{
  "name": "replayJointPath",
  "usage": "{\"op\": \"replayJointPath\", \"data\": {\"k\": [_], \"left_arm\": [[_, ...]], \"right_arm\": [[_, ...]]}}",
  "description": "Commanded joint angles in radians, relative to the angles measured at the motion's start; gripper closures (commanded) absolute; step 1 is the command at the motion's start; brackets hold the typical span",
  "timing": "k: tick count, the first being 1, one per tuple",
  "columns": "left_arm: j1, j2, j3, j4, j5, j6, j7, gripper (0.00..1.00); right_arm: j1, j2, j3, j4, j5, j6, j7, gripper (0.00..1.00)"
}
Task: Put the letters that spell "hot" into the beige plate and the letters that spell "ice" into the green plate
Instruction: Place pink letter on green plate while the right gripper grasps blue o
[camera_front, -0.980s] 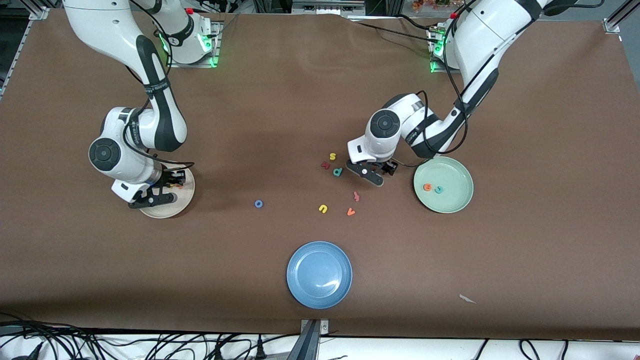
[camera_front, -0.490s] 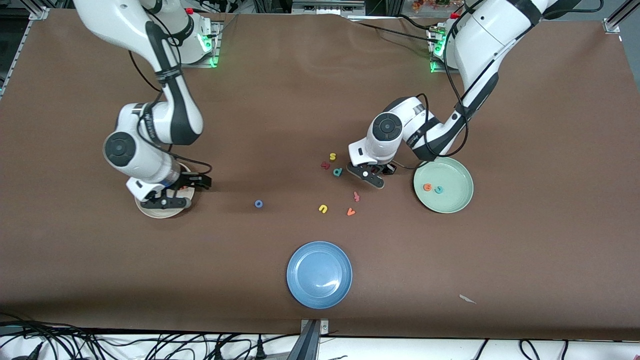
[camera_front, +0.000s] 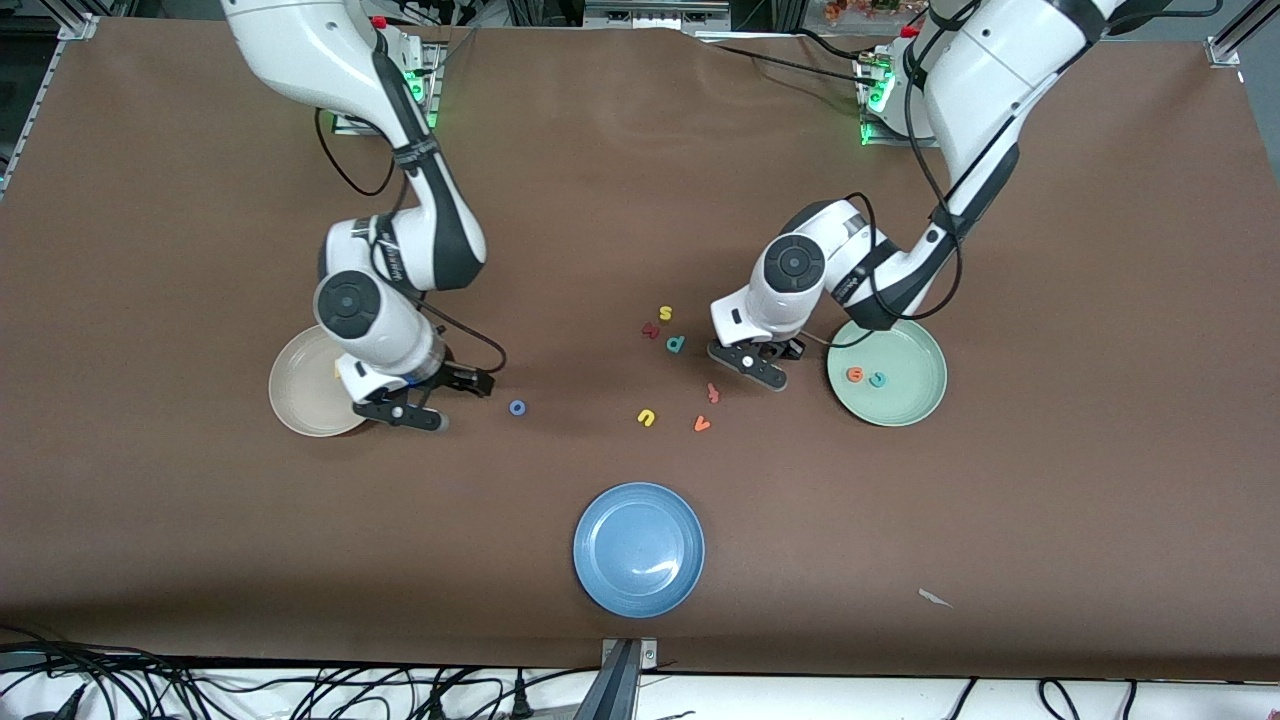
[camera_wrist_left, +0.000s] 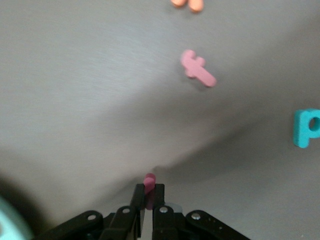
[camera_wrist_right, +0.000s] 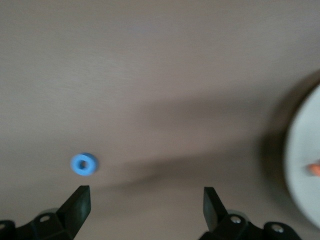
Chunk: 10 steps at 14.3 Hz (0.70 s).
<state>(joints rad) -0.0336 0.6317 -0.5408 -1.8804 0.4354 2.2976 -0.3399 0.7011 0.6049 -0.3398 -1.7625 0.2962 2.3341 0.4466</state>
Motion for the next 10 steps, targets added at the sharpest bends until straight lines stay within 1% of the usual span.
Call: {"op": "replayJointPath", "data": {"k": [1, 2, 3, 4, 5, 8, 10], "left_arm": [[0.133, -0.027, -0.076, 0.035, -0.038, -0.108, 0.129, 1.00], [0.208, -0.027, -0.109, 0.037, -0.088, -0.151, 0.194, 1.00], [0.277, -0.038, -0.154, 0.038, -0.101, -0.177, 0.235, 1.00], [0.323, -0.046, -0.169, 0.037, -0.101, -0.208, 0.257, 1.00], [0.342, -0.046, -0.171, 0.026, -0.101, -0.225, 0.263, 1.00], [0.368, -0.038, -0.163, 0.007, -0.099, -0.224, 0.262, 1.00], [0.402, -0.014, -0.159, -0.008, -0.098, -0.213, 0.262, 1.00]], "right_arm": [[0.028, 0.088, -0.008, 0.084, 0.060, 0.027, 0.044, 0.00], [0.029, 0.099, -0.008, 0.086, 0.076, 0.043, 0.044, 0.00], [0.038, 0.107, -0.005, 0.086, 0.083, 0.054, 0.044, 0.00], [0.041, 0.113, 0.001, 0.086, 0.084, 0.059, 0.046, 0.00], [0.040, 0.122, 0.013, 0.086, 0.087, 0.066, 0.059, 0.00], [0.043, 0.150, 0.027, 0.087, 0.087, 0.099, 0.066, 0.00], [0.041, 0.157, 0.038, 0.087, 0.084, 0.099, 0.063, 0.02]]}}
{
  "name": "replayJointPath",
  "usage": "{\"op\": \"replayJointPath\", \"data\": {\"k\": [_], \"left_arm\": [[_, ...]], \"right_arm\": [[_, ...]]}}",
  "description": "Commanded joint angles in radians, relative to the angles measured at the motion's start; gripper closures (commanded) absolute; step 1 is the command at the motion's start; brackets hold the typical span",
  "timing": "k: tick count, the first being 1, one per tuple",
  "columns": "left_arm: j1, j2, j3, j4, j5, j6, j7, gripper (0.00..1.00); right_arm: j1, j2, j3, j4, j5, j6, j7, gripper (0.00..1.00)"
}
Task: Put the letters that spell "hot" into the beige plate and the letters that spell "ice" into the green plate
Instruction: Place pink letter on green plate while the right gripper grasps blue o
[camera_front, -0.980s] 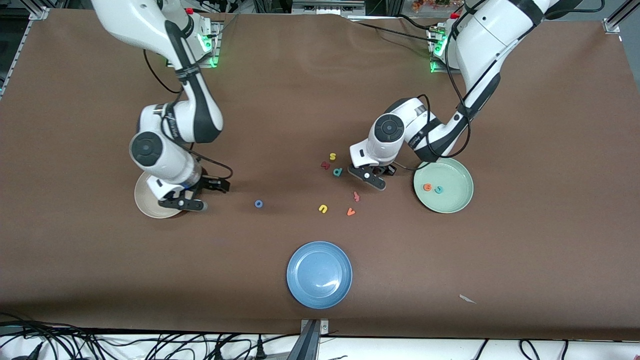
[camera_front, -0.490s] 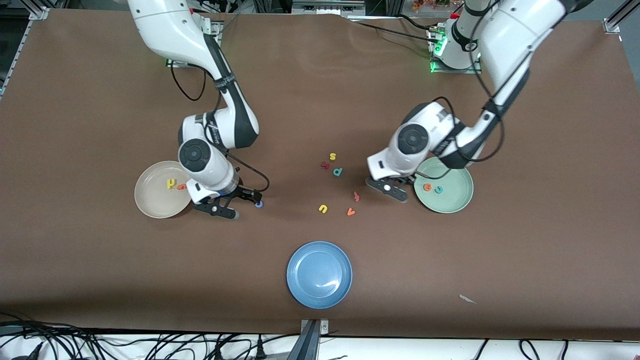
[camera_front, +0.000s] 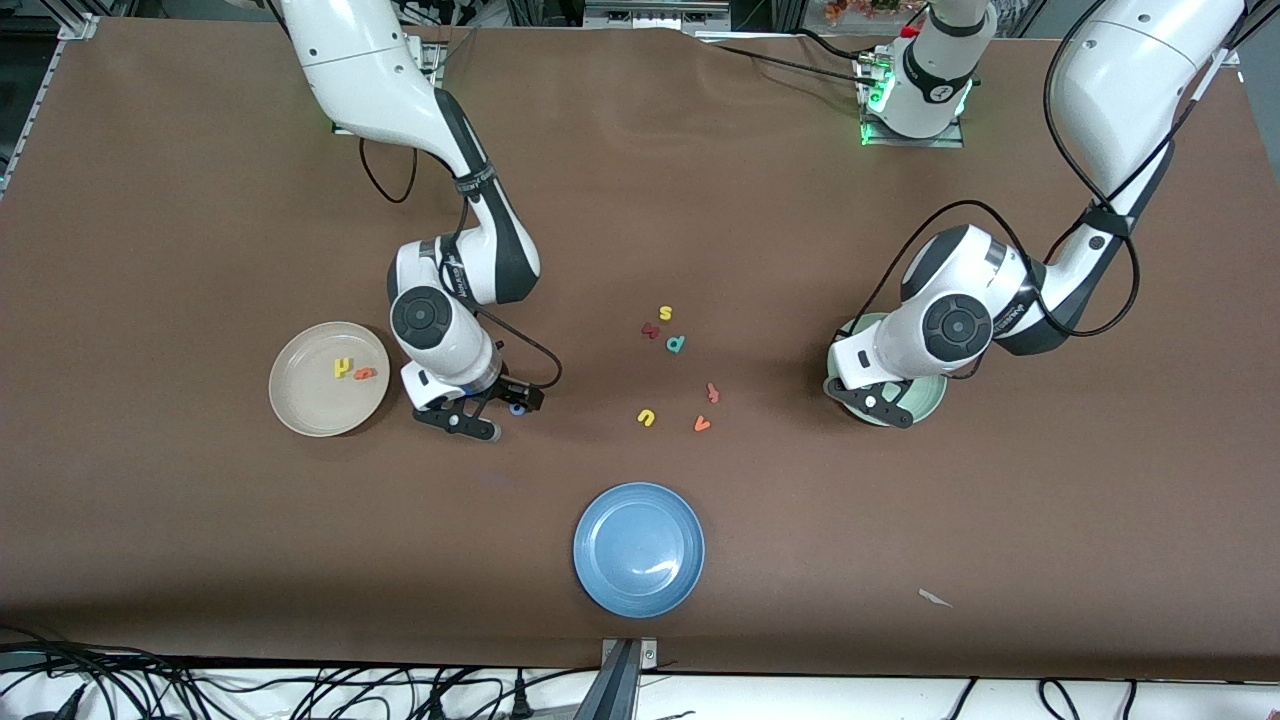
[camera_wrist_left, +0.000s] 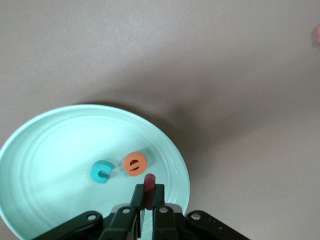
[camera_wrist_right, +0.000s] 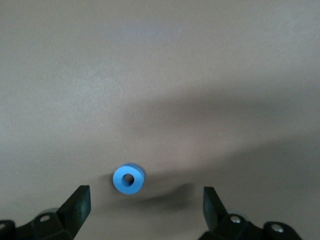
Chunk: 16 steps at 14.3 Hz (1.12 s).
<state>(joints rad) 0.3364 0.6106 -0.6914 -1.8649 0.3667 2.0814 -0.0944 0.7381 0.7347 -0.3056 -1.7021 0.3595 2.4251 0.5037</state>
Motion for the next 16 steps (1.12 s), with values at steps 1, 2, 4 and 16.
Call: {"op": "replayJointPath", "data": {"k": [1, 2, 4, 16], "left_arm": [[0.038, 0.014, -0.007, -0.039, -0.029, 0.020, 0.016, 1.00], [0.041, 0.017, -0.005, -0.048, -0.019, 0.041, 0.016, 1.00], [0.065, 0.021, -0.007, -0.074, 0.018, 0.063, 0.016, 1.00], [0.072, -0.041, -0.092, -0.002, 0.043, -0.016, 0.012, 0.00]], "right_arm": [[0.006, 0.035, 0.005, 0.030, 0.021, 0.008, 0.006, 0.07], [0.006, 0.045, 0.005, 0.045, 0.022, 0.008, 0.006, 0.12], [0.006, 0.051, 0.005, 0.055, 0.022, 0.008, -0.001, 0.22], [-0.003, 0.063, 0.005, 0.082, 0.012, 0.003, -0.021, 0.47]]}}
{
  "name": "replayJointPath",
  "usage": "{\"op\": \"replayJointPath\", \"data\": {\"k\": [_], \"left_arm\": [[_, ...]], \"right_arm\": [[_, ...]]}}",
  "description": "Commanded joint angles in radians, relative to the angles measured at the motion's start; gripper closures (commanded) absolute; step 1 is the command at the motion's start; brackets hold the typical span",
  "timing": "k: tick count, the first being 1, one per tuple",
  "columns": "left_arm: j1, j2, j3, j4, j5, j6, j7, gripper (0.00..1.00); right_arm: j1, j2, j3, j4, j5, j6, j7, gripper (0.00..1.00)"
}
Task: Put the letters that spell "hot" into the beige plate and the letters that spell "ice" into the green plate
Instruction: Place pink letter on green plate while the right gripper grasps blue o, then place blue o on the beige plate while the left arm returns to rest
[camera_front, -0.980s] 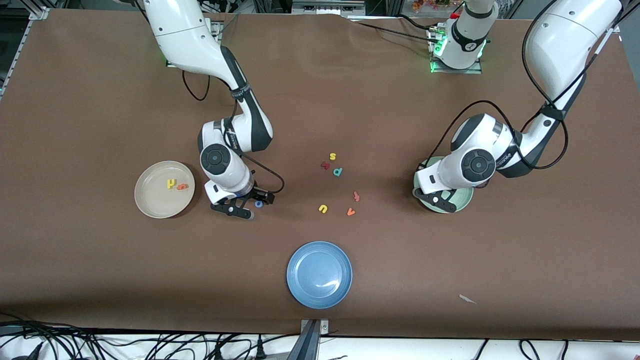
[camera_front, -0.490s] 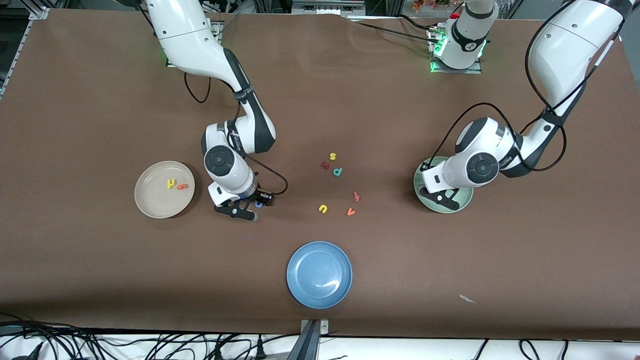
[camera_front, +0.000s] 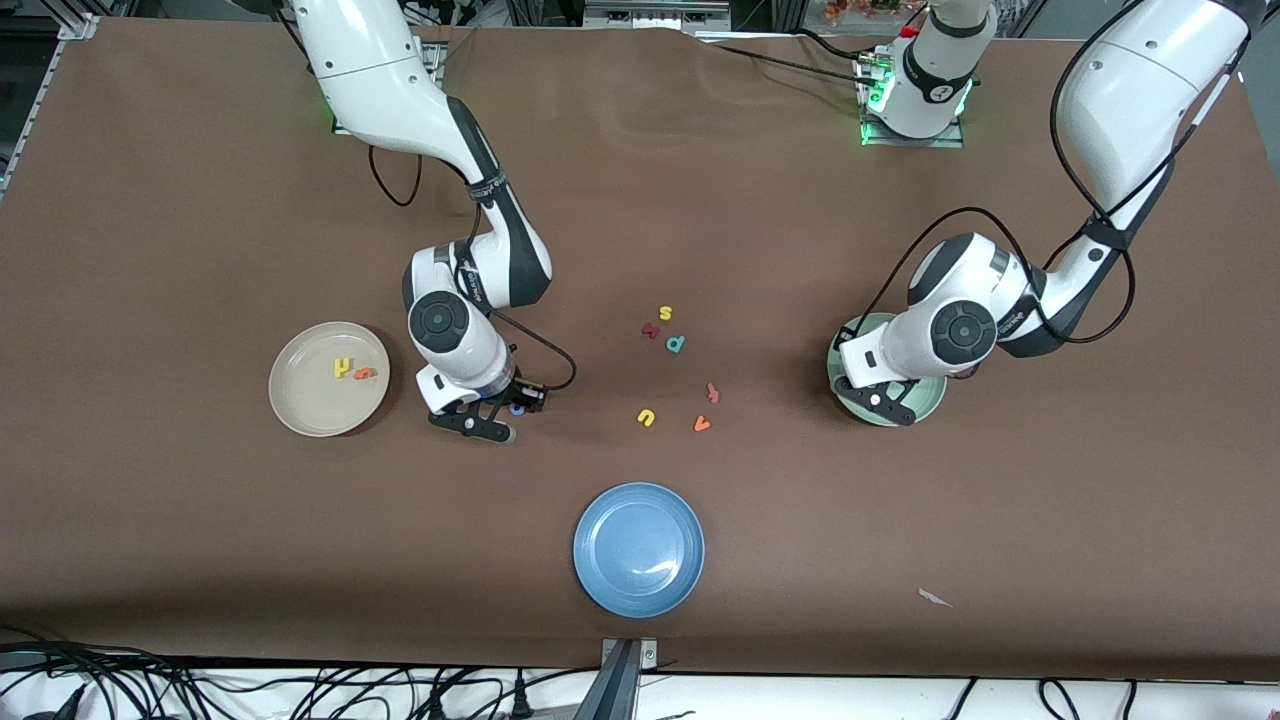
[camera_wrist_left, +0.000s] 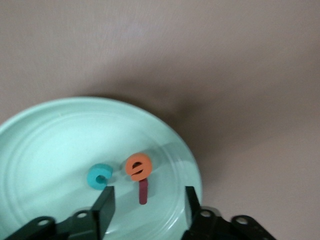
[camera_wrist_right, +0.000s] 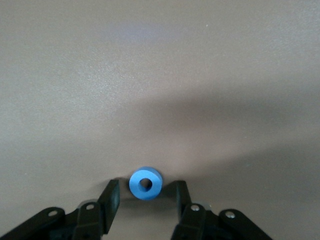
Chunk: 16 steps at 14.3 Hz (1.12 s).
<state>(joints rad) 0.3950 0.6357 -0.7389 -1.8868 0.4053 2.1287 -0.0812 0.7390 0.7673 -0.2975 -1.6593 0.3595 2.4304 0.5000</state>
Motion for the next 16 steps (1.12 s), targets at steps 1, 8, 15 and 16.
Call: {"op": "replayJointPath", "data": {"k": [1, 8, 15, 16], "left_arm": [[0.016, -0.094, -0.051, 0.035, -0.014, -0.091, -0.003, 0.00], [-0.016, -0.223, -0.094, 0.323, -0.115, -0.444, -0.032, 0.00], [-0.238, -0.476, 0.390, 0.341, -0.436, -0.526, -0.020, 0.00], [-0.313, -0.494, 0.491, 0.341, -0.436, -0.523, -0.014, 0.00]], "right_arm": [[-0.006, 0.032, -0.003, 0.044, 0.012, -0.004, -0.017, 0.47], [-0.009, 0.044, -0.005, 0.049, 0.012, 0.001, -0.026, 0.54], [-0.004, 0.050, -0.003, 0.049, 0.016, 0.003, -0.006, 0.69], [-0.004, 0.052, -0.005, 0.049, 0.016, 0.003, -0.005, 0.70]]}}
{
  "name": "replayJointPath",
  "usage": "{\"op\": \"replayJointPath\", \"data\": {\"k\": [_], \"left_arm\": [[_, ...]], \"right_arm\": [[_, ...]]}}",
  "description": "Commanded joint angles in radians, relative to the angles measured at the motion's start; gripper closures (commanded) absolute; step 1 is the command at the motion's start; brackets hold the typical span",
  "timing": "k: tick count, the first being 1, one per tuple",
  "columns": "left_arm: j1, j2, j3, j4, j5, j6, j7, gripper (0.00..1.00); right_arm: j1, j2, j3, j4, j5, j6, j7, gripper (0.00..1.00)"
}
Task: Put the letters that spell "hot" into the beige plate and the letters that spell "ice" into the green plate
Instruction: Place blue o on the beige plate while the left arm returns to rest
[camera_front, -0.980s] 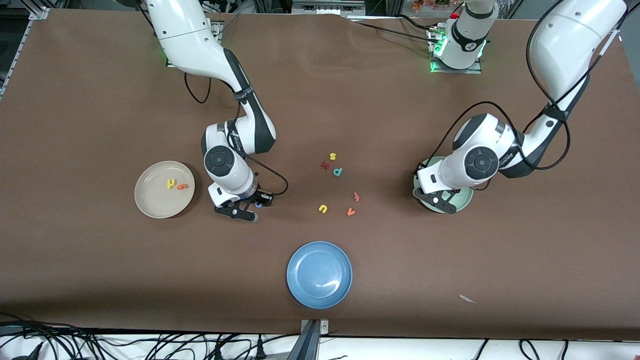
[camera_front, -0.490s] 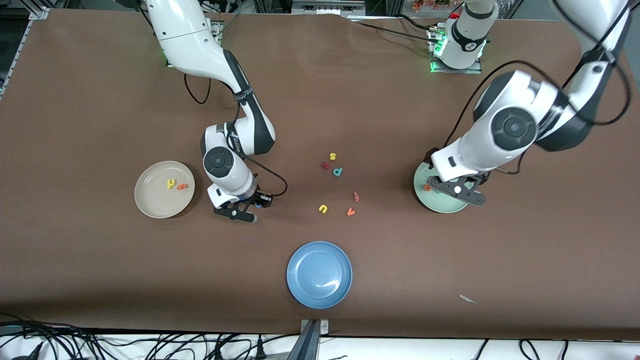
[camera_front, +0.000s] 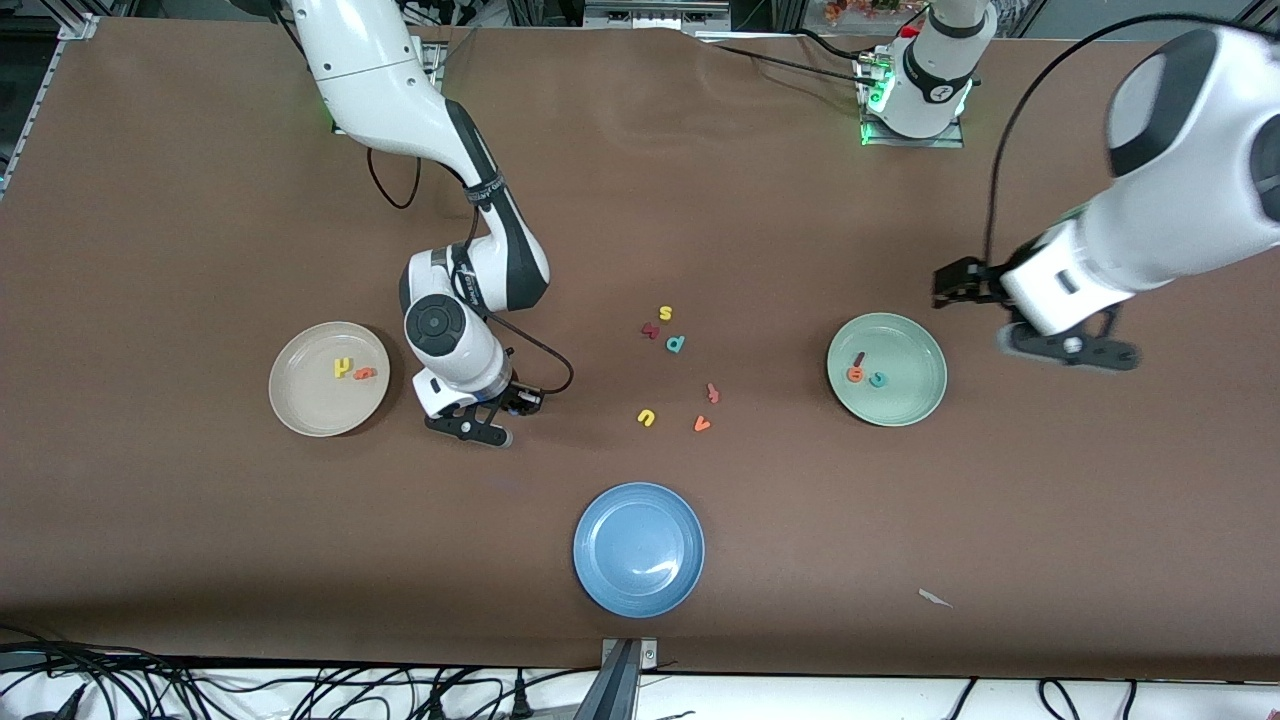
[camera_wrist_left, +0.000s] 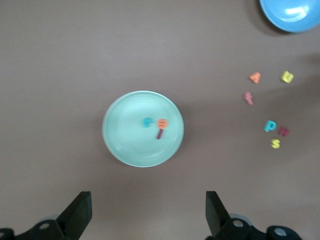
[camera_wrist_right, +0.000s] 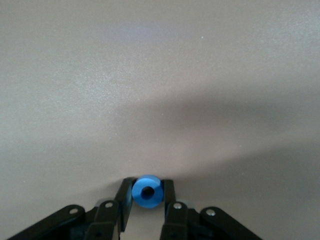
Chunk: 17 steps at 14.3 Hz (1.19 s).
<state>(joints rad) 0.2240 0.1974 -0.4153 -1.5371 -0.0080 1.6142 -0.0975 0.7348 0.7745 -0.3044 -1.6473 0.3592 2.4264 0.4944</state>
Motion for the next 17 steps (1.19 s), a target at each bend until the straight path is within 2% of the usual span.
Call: {"op": "replayJointPath", "data": {"k": [1, 2, 7, 9, 11, 13, 17], "left_arm": [[-0.226, -0.082, 0.267, -0.009, -0.021, -0.008, 0.002, 0.00], [-0.257, -0.105, 0.315, -0.015, -0.018, -0.010, 0.005, 0.00], [-0.308, -0.219, 0.337, -0.115, 0.025, -0.029, 0.006, 0.00], [-0.308, -0.225, 0.337, -0.114, 0.023, -0.051, 0.009, 0.00], [-0.298, -0.214, 0.337, -0.100, 0.016, -0.053, 0.012, 0.00], [-0.304, -0.210, 0.333, -0.066, 0.017, -0.107, 0.006, 0.00], [-0.304, -0.200, 0.333, -0.057, 0.022, -0.117, 0.015, 0.00]], "right_arm": [[0.000, 0.043, 0.002, 0.041, 0.017, 0.006, -0.008, 0.74], [0.000, 0.040, 0.002, 0.061, 0.018, -0.003, -0.011, 0.76], [-0.020, 0.005, -0.024, 0.138, 0.007, -0.176, -0.040, 0.81], [-0.020, -0.036, -0.077, 0.117, 0.012, -0.249, -0.176, 0.81], [-0.020, -0.093, -0.139, 0.055, 0.015, -0.328, -0.320, 0.83], [-0.020, -0.180, -0.191, -0.059, 0.014, -0.326, -0.452, 0.83], [-0.018, -0.297, -0.309, -0.250, 0.011, -0.314, -0.698, 0.83]]}}
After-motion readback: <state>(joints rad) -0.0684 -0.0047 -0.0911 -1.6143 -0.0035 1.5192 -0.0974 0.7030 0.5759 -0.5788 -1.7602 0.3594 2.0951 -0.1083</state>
